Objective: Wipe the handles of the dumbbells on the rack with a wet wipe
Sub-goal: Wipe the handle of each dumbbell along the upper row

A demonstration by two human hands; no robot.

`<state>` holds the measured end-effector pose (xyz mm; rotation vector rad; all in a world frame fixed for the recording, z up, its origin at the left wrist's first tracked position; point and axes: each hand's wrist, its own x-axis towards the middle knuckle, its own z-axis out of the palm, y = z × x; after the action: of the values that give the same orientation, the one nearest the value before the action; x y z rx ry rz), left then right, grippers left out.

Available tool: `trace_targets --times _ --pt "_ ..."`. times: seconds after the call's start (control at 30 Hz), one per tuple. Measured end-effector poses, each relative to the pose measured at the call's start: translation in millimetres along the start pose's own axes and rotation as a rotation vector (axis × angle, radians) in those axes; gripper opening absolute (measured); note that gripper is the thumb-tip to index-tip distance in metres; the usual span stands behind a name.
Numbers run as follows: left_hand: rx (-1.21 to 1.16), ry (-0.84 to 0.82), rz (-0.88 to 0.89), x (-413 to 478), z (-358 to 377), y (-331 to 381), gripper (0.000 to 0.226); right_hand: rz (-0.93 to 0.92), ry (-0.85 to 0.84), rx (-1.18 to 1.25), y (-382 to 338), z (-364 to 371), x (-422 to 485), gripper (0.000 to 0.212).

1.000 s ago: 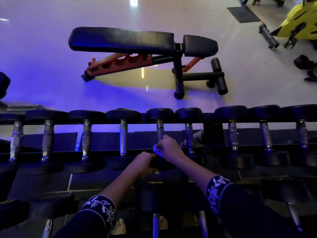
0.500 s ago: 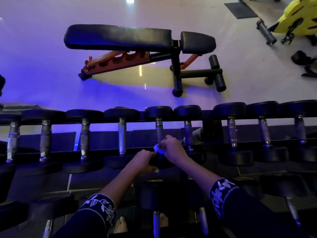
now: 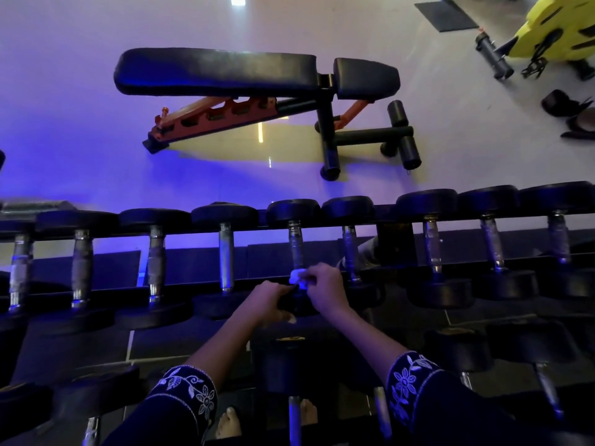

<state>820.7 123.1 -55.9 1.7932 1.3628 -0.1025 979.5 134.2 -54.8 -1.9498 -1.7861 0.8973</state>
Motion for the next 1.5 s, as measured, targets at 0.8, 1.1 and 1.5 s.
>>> trace_targets --times 0.8,1.1,1.5 --pt "-0.112 0.239 0.047 -24 20 45 0.052 0.067 0.141 0.289 36 -61 8 0.019" --pt "0.108 0.233 0.044 3 60 102 0.062 0.135 0.186 0.184 79 -93 20 0.02" --pt "0.143 0.241 -0.052 34 49 97 0.059 0.079 0.088 0.112 94 -77 25 0.011"
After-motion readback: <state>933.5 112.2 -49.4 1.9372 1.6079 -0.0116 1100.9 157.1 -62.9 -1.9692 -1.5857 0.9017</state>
